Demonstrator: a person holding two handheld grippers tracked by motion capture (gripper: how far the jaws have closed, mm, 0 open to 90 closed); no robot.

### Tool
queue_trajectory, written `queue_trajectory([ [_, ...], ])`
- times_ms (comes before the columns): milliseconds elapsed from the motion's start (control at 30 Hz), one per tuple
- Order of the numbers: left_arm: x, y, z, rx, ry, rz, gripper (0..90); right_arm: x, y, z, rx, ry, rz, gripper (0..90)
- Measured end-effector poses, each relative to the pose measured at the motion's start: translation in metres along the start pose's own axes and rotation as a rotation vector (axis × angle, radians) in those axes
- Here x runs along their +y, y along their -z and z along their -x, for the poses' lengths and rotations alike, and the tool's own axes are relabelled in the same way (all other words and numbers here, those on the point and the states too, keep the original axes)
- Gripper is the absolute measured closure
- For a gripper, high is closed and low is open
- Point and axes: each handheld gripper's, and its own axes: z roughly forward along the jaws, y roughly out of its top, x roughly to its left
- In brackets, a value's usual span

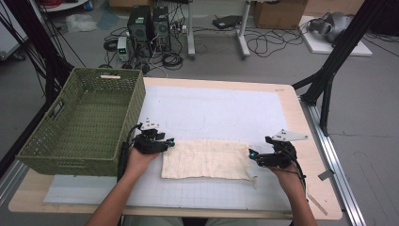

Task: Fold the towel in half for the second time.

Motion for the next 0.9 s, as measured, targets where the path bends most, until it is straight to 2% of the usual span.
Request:
queue_trajectory([
  [133, -0.002, -0.003, 0.0, -0.001, -0.011, -0.037, 55.2, -0.001, -0.002, 0.0, 0.002, 0.001, -0.006, 11.2],
  [233, -0.002, -0.003, 0.001, 0.016, -0.033, -0.039, 60.1, -0.001, -0.004, 0.0, 0.005, -0.003, -0.015, 11.3],
  [367, -0.004, -0.002, 0.001, 0.02, -0.059, -0.04, 72.7, -0.002, -0.007, 0.002, 0.006, -0.015, -0.025, 11.3],
  [467, -0.004, -0.002, 0.003, 0.011, -0.062, -0.036, 79.2, -0.002, -0.012, 0.007, 0.009, -0.038, -0.03, 11.3],
  [500, -0.004, -0.002, 0.004, 0.01, -0.075, -0.041, 81.6, -0.003, -0.014, 0.009, 0.018, -0.053, -0.033, 11.3],
  [600, -0.004, -0.002, 0.006, 0.011, -0.081, -0.038, 83.9, -0.002, -0.02, 0.012, 0.034, -0.074, -0.031, 12.3],
  [700, -0.005, -0.001, 0.005, 0.001, -0.074, -0.037, 84.1, -0.001, -0.026, 0.016, 0.054, -0.087, -0.024, 21.6],
  [800, -0.005, 0.001, 0.003, -0.007, -0.062, -0.032, 84.2, 0.0, -0.035, 0.018, 0.081, -0.066, -0.053, 34.5],
  [900, -0.005, 0.001, 0.003, -0.015, -0.053, -0.021, 84.2, 0.002, -0.045, 0.017, 0.103, -0.043, -0.093, 41.7],
])
